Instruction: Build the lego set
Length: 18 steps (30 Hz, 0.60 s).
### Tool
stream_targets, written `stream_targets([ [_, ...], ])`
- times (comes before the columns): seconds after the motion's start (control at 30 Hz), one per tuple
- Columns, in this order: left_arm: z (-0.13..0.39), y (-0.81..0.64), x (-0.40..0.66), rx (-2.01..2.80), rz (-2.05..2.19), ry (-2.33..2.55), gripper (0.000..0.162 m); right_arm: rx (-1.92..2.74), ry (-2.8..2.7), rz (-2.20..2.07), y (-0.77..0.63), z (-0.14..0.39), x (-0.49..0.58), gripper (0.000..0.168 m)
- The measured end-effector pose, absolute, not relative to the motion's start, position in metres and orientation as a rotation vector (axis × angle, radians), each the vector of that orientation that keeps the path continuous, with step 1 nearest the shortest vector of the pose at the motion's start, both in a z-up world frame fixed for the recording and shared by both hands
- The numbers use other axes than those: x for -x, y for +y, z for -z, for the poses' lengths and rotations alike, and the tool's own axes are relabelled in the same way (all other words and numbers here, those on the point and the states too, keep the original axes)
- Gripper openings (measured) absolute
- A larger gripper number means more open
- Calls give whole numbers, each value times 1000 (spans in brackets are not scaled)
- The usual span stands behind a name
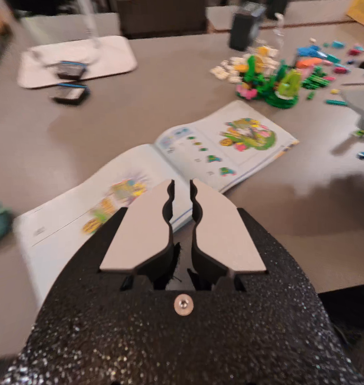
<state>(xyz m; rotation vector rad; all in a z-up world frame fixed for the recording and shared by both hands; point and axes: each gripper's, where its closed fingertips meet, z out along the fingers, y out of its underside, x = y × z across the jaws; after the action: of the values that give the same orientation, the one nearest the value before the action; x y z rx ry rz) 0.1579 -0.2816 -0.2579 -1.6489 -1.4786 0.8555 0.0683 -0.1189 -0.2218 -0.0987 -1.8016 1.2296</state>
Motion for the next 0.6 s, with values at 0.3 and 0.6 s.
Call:
stream_targets([
  [0.3, 258, -384, -230, 1655, -823, -1733, 37, 84, -1803, -1236, -132, 229, -63, 18],
  [0.6, 301, -375, -231, 1703, -610, -1787, 54, 80, -1807, -1255, -137, 236, -61, 18],
])
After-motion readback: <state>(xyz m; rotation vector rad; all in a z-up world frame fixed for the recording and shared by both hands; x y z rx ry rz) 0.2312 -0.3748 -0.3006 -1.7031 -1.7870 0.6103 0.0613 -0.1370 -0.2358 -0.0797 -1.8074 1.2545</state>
